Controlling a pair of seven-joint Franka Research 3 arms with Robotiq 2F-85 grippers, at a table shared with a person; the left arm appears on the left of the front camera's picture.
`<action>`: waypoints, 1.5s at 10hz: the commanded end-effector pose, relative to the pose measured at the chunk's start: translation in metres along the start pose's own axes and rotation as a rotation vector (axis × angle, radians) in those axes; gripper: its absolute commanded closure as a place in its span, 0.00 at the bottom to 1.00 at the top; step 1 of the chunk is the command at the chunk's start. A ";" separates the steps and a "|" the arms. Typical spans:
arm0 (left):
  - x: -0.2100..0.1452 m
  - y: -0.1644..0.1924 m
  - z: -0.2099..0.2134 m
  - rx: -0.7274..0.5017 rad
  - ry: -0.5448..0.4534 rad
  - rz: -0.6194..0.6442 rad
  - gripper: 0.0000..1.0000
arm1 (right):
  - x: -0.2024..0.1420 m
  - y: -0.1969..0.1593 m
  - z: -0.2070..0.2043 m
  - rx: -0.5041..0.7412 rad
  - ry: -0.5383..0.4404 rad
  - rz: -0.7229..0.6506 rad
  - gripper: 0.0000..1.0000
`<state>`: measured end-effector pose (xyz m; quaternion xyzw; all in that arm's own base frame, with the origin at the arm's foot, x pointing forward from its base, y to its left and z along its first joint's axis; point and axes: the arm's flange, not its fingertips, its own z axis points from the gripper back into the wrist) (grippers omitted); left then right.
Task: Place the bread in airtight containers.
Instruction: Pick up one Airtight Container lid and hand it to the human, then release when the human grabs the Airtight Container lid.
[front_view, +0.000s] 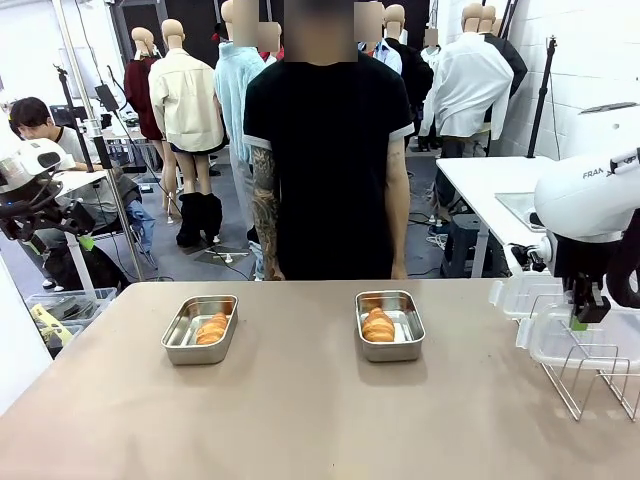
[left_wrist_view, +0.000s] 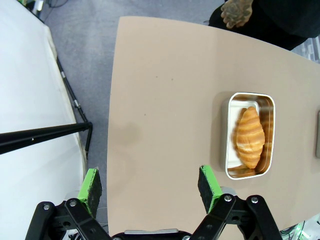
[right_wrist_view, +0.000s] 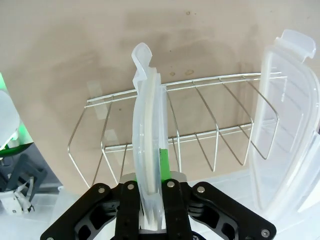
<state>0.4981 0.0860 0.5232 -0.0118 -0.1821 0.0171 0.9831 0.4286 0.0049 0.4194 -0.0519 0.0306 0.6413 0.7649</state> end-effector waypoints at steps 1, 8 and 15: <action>0.000 0.001 0.002 0.002 -0.003 0.006 0.00 | -0.001 0.002 -0.001 -0.006 -0.004 0.000 1.00; 0.000 0.001 0.002 0.002 -0.003 0.006 0.00 | 0.030 0.034 0.066 -0.080 -0.019 -0.080 1.00; 0.000 0.001 0.002 0.002 -0.003 0.006 0.00 | 0.113 0.025 0.213 -0.369 -0.195 -0.165 1.00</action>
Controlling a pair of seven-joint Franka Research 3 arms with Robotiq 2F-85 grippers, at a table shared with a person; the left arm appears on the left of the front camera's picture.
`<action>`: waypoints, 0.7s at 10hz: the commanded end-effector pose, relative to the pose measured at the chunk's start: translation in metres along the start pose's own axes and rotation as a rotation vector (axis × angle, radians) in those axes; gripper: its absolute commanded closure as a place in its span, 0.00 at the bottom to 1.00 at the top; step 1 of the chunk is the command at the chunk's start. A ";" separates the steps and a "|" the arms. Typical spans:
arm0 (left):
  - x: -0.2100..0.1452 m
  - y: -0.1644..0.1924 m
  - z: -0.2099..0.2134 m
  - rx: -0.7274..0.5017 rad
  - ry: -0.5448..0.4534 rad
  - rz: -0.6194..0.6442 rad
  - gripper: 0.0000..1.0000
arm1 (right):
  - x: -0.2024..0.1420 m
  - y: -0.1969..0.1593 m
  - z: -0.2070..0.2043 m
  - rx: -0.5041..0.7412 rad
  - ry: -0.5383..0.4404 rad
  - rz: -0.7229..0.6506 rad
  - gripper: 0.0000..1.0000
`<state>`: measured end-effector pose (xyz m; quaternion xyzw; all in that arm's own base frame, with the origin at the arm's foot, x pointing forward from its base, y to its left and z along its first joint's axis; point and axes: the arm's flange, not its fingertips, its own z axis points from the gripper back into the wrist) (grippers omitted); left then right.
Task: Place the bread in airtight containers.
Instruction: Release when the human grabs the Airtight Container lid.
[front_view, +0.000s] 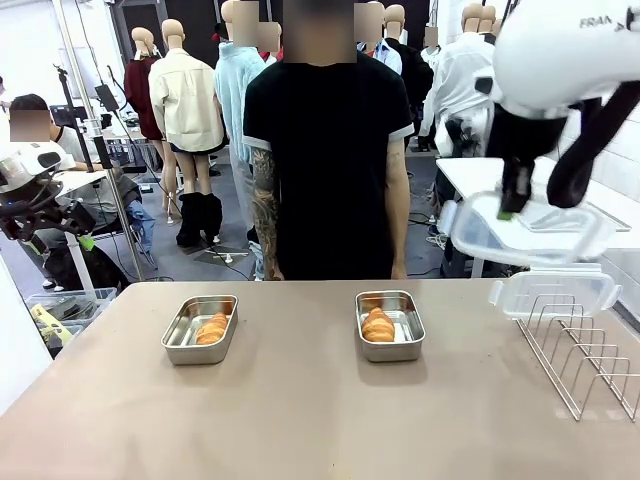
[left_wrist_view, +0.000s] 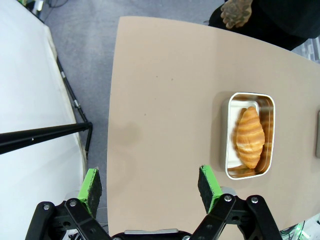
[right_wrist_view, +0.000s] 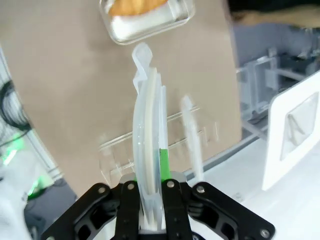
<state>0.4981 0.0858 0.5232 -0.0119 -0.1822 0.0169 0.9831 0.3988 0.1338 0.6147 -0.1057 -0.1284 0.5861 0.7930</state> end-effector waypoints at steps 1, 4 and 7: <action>0.000 0.001 0.002 0.002 -0.003 0.006 0.00 | 0.034 -0.036 0.001 -0.152 -0.077 0.057 1.00; 0.000 0.001 0.002 0.002 -0.003 0.006 0.00 | 0.088 -0.107 -0.013 -0.216 -0.135 0.132 1.00; 0.000 0.001 0.002 0.002 -0.003 0.006 0.00 | 0.119 -0.153 -0.029 -0.116 -0.129 0.187 1.00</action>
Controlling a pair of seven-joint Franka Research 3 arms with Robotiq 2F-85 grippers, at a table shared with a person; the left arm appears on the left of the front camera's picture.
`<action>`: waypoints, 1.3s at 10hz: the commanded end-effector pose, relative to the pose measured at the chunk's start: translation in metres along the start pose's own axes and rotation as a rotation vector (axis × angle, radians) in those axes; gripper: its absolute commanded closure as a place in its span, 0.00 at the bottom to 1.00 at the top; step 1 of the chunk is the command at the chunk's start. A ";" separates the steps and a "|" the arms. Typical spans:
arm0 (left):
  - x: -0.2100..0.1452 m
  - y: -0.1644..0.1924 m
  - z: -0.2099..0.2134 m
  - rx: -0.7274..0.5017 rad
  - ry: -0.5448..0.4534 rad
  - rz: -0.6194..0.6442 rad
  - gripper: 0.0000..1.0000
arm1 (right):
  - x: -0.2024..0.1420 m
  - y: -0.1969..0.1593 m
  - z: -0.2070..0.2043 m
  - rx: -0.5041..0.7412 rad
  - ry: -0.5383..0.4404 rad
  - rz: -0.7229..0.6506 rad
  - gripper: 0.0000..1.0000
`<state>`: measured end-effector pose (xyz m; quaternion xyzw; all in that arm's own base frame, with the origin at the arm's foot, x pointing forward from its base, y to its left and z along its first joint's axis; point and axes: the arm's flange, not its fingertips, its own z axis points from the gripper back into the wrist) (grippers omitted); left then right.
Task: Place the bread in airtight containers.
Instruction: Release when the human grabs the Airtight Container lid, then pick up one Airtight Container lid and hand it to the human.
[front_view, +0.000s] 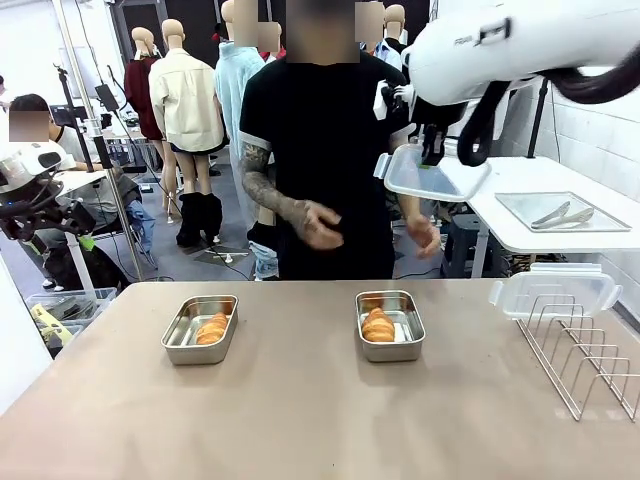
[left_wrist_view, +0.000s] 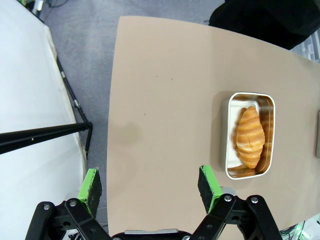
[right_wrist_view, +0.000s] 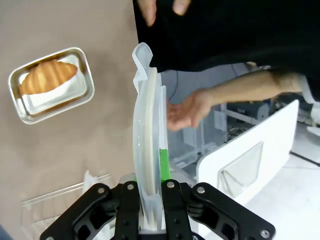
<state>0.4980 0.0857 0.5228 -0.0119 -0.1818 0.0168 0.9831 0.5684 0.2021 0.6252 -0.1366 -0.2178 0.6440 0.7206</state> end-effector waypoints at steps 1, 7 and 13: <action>0.000 0.001 0.002 0.002 -0.004 0.006 0.00 | 0.008 -0.027 0.006 0.043 0.008 0.022 1.00; 0.000 0.001 0.002 0.002 -0.004 0.006 0.00 | 0.012 -0.040 0.003 0.059 0.041 0.017 1.00; 0.000 0.001 0.002 0.002 -0.004 0.006 0.00 | 0.012 -0.038 0.003 0.100 0.053 0.002 0.75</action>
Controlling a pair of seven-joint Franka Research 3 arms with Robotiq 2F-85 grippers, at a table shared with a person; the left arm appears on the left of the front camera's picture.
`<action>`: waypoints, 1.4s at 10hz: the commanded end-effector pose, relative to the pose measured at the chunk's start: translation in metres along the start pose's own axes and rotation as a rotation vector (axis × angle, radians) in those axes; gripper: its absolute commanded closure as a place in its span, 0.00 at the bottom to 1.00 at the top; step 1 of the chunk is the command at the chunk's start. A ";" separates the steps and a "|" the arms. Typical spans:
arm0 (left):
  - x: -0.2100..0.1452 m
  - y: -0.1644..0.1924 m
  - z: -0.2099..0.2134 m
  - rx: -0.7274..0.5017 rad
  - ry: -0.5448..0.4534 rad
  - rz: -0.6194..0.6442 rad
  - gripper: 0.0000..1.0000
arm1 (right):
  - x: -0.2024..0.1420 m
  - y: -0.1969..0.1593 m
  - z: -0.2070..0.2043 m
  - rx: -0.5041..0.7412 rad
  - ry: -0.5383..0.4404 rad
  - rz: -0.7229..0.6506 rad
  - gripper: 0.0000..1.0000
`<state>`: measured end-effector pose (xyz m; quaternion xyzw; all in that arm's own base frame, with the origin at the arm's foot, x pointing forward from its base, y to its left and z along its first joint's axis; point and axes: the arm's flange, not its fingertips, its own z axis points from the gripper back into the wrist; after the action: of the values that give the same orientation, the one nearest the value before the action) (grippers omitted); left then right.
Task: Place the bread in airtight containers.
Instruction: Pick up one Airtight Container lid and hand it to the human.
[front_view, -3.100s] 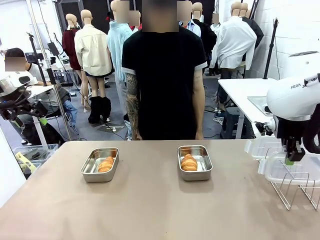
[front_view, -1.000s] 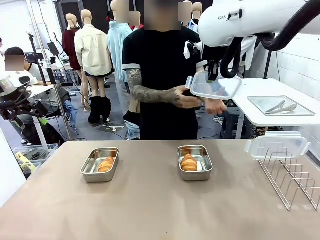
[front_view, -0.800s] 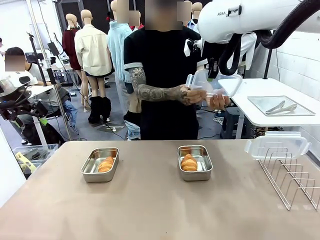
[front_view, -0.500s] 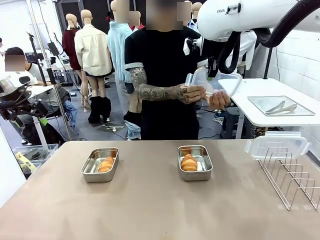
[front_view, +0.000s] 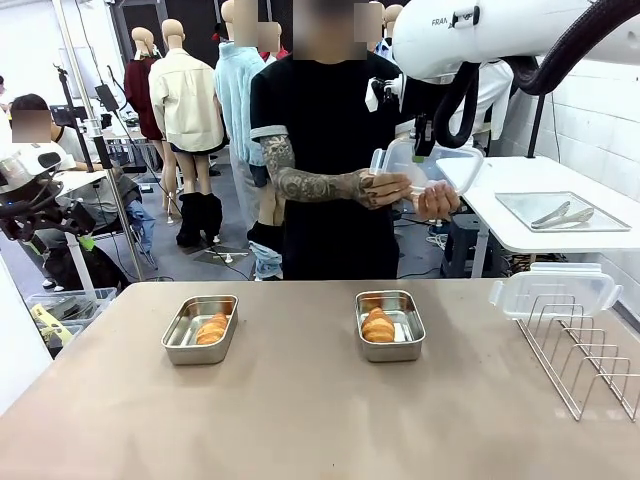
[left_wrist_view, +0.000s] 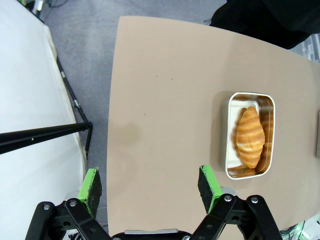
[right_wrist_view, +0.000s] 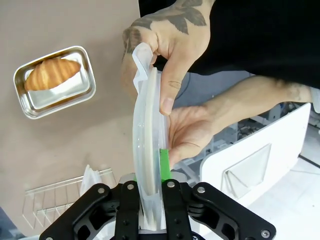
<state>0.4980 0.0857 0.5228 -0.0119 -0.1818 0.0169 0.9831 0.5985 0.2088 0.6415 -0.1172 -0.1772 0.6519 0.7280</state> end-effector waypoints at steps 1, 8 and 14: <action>0.000 0.001 0.002 0.002 -0.004 0.006 0.00 | -0.004 0.002 0.011 0.025 0.009 -0.012 0.56; 0.000 0.001 0.002 0.002 -0.004 0.006 0.00 | -0.103 0.124 0.067 0.289 0.065 -0.044 0.00; 0.000 0.001 0.002 0.002 -0.004 0.006 0.00 | -0.185 0.130 0.005 0.344 0.128 -0.083 0.00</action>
<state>0.4977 0.0864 0.5230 -0.0119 -0.1820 0.0175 0.9831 0.4614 0.0477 0.5796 -0.0065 -0.0224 0.6226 0.7822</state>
